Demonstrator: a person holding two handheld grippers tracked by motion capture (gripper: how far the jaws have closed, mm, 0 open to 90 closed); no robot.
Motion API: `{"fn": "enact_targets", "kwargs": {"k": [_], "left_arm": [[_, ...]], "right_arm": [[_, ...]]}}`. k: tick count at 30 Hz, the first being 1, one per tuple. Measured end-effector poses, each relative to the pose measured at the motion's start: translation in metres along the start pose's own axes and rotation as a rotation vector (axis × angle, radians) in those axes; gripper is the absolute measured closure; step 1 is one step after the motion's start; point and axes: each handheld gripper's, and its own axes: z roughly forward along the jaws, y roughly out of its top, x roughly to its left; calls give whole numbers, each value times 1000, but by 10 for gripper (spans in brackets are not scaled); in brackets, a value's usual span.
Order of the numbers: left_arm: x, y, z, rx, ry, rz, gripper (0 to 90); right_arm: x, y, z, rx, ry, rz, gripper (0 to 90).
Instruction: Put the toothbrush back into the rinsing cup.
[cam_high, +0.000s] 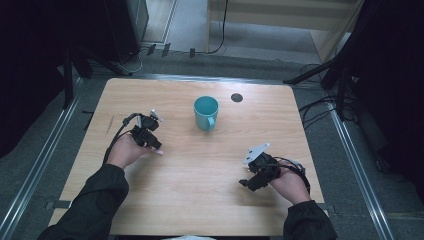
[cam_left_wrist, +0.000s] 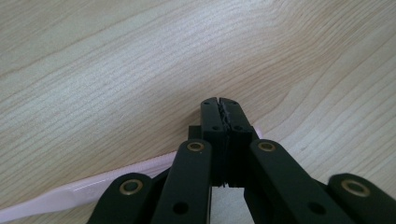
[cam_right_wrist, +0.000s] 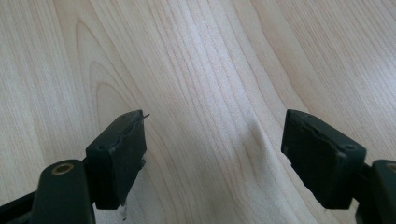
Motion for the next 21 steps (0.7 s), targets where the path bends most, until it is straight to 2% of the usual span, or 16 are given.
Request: {"fn": "enact_targets", "kwargs": {"k": [9,14,17,21], "left_arm": [[-3,-5,-1,12,0,18,894],[-2,-15,-4,18,0,8,894],[-3,-19,-7,5,-2,-2,893],[-3,-26,-8,25,2,-1,893]], "right_arm": [[0,0,-1,2,-4,-4,218],[-1,3,-1,-5,-4,-7,218],[-2,5,0,-8,-1,-17,218],[-3,8,2,-10,4,-29,218]]}}
